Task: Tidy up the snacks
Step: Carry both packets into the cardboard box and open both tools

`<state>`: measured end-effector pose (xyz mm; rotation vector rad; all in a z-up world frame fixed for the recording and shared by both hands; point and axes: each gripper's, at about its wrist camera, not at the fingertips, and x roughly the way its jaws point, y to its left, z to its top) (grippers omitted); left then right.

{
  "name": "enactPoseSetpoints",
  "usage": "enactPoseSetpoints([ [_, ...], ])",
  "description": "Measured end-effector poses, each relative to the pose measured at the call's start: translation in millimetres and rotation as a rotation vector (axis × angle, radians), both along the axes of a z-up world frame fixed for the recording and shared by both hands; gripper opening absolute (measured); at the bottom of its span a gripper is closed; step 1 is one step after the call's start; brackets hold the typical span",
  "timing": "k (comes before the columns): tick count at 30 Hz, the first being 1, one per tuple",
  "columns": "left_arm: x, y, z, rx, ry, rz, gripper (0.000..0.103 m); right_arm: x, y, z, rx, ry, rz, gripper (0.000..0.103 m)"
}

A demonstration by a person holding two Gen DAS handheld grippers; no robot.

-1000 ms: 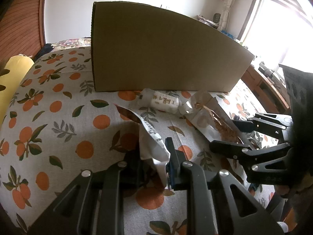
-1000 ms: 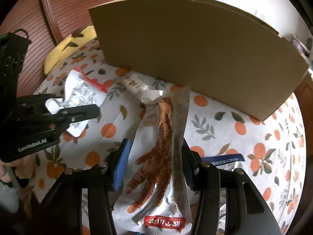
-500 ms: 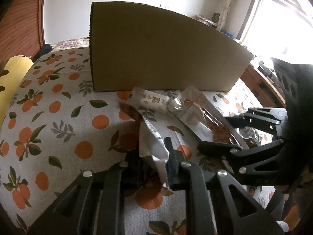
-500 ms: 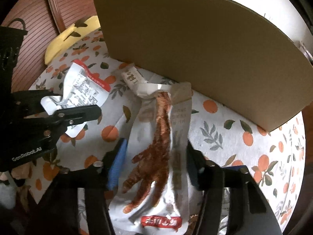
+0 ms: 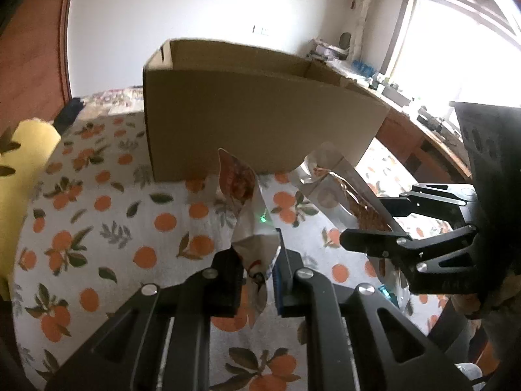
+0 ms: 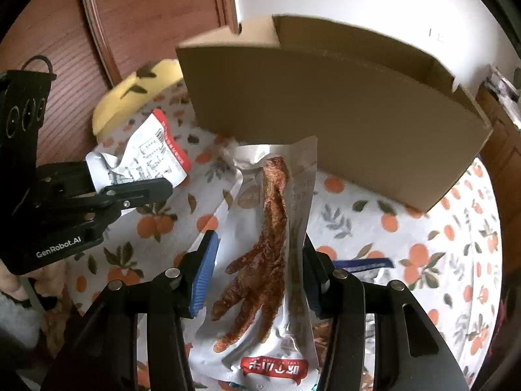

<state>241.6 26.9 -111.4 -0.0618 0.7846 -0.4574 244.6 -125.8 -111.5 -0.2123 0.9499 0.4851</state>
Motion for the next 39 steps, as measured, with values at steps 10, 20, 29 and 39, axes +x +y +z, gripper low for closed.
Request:
enactPoseSetpoints([
  [10,12.7,-13.1,54.9,0.022,-0.104,-0.027,0.013,-2.1,-21.4,53.4,0.042,-0.098,0.023,0.049],
  [20,58.7,-28.7,98.7,0.035,-0.188,-0.033,0.013,42.7,-31.2,105.7,0.070,-0.205,0.047,0.049],
  [29,116.0,-36.9,117.6,0.069,-0.230,-0.017,0.013,92.6,-35.5,122.7,0.080,-0.248,0.093,0.050],
  [39,168.2,-45.4,116.6,0.067,-0.223,-0.022,0.013,154.8,-38.9,116.2,0.124,-0.258,0.069,0.050],
])
